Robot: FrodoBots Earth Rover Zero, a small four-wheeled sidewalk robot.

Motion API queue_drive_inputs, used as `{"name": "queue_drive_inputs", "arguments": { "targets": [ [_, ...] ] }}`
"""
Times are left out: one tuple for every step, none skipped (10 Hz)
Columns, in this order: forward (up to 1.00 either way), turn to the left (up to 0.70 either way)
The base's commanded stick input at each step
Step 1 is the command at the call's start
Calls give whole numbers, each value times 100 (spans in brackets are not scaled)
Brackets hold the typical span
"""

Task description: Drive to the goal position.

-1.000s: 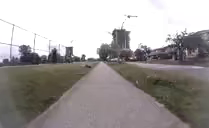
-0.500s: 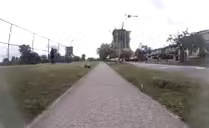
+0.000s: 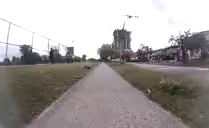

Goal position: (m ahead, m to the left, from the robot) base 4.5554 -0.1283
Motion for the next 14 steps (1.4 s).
{"name": "queue_drive_inputs", "arguments": {
  "targets": [
    [70, 0],
    [70, 0],
    [70, 0],
    [70, 0],
    [70, 0],
    [70, 0],
    [70, 0],
    [70, 0],
    [70, 0],
    [70, 0],
    [70, 0],
    [70, 0],
    [70, 0],
    [70, 0]
  ]
}}
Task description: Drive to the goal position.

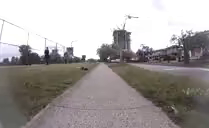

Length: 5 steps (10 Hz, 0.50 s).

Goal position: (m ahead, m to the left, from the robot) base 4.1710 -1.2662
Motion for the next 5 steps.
{"name": "queue_drive_inputs", "arguments": {
  "targets": [
    [70, 0],
    [70, 0],
    [70, 0],
    [70, 0],
    [70, 0]
  ]
}}
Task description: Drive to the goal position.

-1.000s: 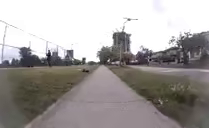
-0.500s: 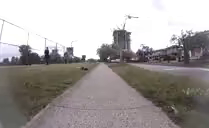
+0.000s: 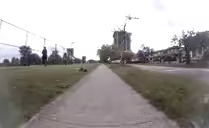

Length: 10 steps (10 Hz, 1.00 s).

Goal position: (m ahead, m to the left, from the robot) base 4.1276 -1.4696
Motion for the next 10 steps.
{"name": "queue_drive_inputs", "arguments": {
  "targets": [
    [70, 0],
    [70, 0],
    [70, 0],
    [70, 0],
    [70, 0],
    [70, 0],
    [70, 0],
    [70, 0],
    [70, 0],
    [70, 0]
  ]
}}
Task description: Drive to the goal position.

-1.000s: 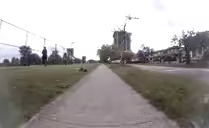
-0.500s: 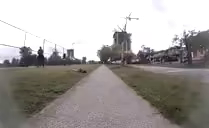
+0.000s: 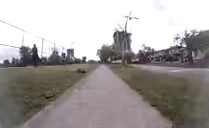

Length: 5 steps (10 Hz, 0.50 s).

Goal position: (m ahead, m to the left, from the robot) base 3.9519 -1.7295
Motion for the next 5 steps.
{"name": "queue_drive_inputs", "arguments": {
  "targets": [
    [70, 0],
    [70, 0],
    [70, 0],
    [70, 0],
    [70, 0]
  ]
}}
